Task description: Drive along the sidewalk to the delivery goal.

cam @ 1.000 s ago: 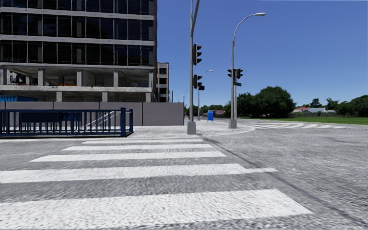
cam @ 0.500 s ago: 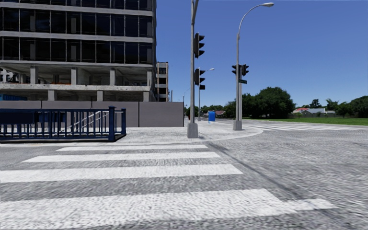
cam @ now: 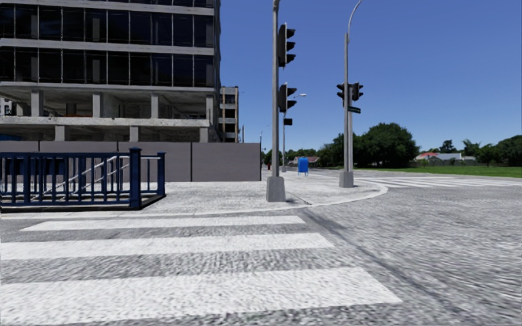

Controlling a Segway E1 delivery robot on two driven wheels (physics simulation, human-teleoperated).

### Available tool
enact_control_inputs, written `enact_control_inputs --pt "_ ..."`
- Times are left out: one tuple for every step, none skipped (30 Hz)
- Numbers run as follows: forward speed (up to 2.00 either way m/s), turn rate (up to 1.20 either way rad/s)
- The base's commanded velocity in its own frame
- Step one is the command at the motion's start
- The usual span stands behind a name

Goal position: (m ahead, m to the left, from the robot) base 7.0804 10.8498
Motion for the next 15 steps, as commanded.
enact_control_inputs --pt "2.0 0.0" --pt "2.0 0.0" --pt "1.97 0.0" --pt "1.97 0.0" --pt "1.97 0.0" --pt "1.97 0.0" --pt "1.97 0.0" --pt "1.97 0.0" --pt "1.97 0.07" --pt "1.97 0.07" --pt "1.98 0.15" --pt "1.99 0.19" --pt "1.99 0.2" --pt "1.99 0.2" --pt "1.99 0.21"
